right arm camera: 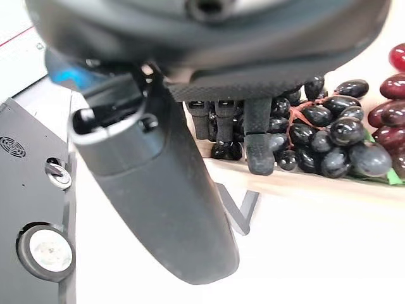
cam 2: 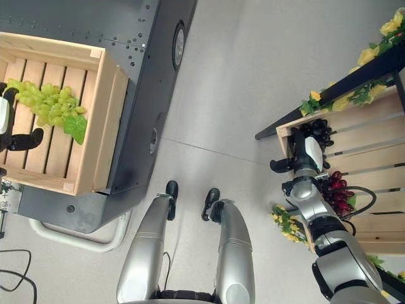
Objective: Pick up the fruits from the basket on one side to the basket on the other side
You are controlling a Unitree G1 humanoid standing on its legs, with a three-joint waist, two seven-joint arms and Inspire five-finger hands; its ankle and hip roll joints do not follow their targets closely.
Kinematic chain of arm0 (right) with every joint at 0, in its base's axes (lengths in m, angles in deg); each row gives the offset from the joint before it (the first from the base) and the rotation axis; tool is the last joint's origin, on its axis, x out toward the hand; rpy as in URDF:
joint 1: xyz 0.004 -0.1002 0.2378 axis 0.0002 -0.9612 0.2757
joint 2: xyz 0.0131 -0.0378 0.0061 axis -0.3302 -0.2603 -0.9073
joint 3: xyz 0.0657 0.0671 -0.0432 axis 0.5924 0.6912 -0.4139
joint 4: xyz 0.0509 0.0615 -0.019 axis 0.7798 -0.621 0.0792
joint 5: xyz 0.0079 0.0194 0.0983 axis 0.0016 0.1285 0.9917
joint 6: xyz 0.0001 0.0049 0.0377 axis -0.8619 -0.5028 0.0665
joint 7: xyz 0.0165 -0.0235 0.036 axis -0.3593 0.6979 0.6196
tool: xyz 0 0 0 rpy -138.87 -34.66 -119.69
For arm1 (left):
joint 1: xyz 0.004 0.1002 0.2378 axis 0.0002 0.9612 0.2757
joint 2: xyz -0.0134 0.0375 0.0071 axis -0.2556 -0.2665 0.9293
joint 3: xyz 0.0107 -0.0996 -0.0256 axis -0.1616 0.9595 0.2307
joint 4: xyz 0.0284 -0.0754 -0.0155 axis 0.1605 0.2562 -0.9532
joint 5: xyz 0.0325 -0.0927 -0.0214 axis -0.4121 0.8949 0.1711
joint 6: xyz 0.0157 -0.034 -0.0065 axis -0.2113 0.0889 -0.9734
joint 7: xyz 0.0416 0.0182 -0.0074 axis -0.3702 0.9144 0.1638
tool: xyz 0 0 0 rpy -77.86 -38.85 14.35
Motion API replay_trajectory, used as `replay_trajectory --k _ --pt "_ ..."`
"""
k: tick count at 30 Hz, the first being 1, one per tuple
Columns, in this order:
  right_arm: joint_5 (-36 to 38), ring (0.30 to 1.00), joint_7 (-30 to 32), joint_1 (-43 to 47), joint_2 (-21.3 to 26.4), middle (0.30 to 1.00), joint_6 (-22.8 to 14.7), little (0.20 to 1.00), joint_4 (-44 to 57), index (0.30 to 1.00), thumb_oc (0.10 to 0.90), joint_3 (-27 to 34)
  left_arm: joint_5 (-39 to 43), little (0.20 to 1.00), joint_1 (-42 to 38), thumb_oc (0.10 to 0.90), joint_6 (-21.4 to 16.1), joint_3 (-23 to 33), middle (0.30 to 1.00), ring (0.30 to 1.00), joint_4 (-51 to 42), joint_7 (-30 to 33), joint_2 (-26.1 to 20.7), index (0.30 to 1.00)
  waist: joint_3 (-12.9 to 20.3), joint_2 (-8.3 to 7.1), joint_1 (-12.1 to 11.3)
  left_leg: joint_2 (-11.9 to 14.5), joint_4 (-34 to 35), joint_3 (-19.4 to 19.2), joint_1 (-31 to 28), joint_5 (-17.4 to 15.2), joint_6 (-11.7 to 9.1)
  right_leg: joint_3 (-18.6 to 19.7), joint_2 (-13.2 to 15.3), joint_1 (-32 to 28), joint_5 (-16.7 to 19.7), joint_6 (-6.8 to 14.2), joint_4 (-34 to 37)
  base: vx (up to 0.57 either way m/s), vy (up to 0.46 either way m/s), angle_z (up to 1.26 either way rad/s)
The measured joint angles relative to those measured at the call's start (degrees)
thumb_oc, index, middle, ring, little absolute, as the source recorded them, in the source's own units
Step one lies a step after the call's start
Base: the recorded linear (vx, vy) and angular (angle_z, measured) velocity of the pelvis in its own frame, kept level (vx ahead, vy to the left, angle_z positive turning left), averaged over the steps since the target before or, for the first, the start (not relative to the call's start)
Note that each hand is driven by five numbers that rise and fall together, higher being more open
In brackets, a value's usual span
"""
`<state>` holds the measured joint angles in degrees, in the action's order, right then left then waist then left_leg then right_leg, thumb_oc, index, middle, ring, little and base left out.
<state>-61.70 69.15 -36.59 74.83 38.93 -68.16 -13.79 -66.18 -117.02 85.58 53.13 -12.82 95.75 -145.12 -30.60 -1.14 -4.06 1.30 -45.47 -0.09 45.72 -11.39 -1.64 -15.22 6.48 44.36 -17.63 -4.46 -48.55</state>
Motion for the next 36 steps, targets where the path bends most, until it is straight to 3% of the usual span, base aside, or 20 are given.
replay_trajectory --k 10,14,30,32,34,36 --pt "0.3 0.900 0.0 1.2 0.1 0.900 -0.4 0.900 -0.3 0.900 0.800 0.2 -0.6 0.900 -7.1 0.800 0.5 -4.5 0.900 0.900 -1.1 -0.1 -0.2 0.900 0.0 -1.54 0.5 0.7 -1.9 0.0 5.0 -0.2 0.7 -1.2 0.0 3.4 0.5 0.3 0.0 -0.01 0.044 0.02" --pt "2.0 0.900 0.0 2.4 0.0 0.900 -0.9 0.900 0.5 0.900 0.800 0.1 -0.6 0.900 -10.1 0.800 1.9 -6.9 0.900 0.900 -0.1 -4.1 -0.3 0.900 0.0 -2.89 1.5 0.7 -2.3 0.0 7.7 0.2 1.0 -1.2 0.0 5.9 1.0 0.3 -0.2 -0.01 0.031 -0.01" --pt "2.6 0.900 -0.8 4.0 0.2 0.900 -1.7 0.900 -0.1 0.900 0.800 -0.3 5.4 0.900 -13.7 0.800 0.7 -10.1 0.900 0.900 -0.1 -14.9 -2.2 0.900 0.0 -2.94 2.2 0.7 0.2 -0.8 7.7 1.6 1.0 -0.8 0.0 6.7 2.2 0.3 1.5 -0.01 0.018 -0.01" --pt "2.6 0.900 -0.8 4.0 0.3 0.900 -1.7 0.900 -0.1 0.900 0.800 -0.3 5.7 0.524 -14.6 0.549 0.6 -10.1 0.524 0.524 -0.1 -16.9 -2.2 0.524 0.1 -2.94 2.2 0.7 0.2 -0.8 7.6 1.6 0.9 -0.8 0.0 6.7 2.2 0.2 1.4 0.00 0.000 0.00" --pt "2.6 0.900 -0.9 4.2 0.3 0.900 -1.7 0.900 -0.1 0.900 0.800 -0.3 6.9 0.305 -14.9 0.403 0.6 -10.2 0.305 0.305 -0.1 -18.0 -2.2 0.305 0.1 -2.94 2.2 0.7 0.3 -0.8 7.7 1.6 0.9 -0.8 0.0 6.8 2.2 0.2 1.4 0.02 -0.007 0.00" --pt "2.6 0.900 -0.9 4.2 0.2 0.900 -1.7 0.900 0.0 0.900 0.800 -0.4 7.0 0.300 -15.0 0.400 1.1 -10.1 0.300 0.300 -0.1 -18.1 -2.2 0.300 0.1 -2.93 2.3 0.7 0.3 -0.7 7.6 1.6 0.8 -0.8 0.0 6.7 2.1 0.1 1.4 0.02 -0.007 0.00"
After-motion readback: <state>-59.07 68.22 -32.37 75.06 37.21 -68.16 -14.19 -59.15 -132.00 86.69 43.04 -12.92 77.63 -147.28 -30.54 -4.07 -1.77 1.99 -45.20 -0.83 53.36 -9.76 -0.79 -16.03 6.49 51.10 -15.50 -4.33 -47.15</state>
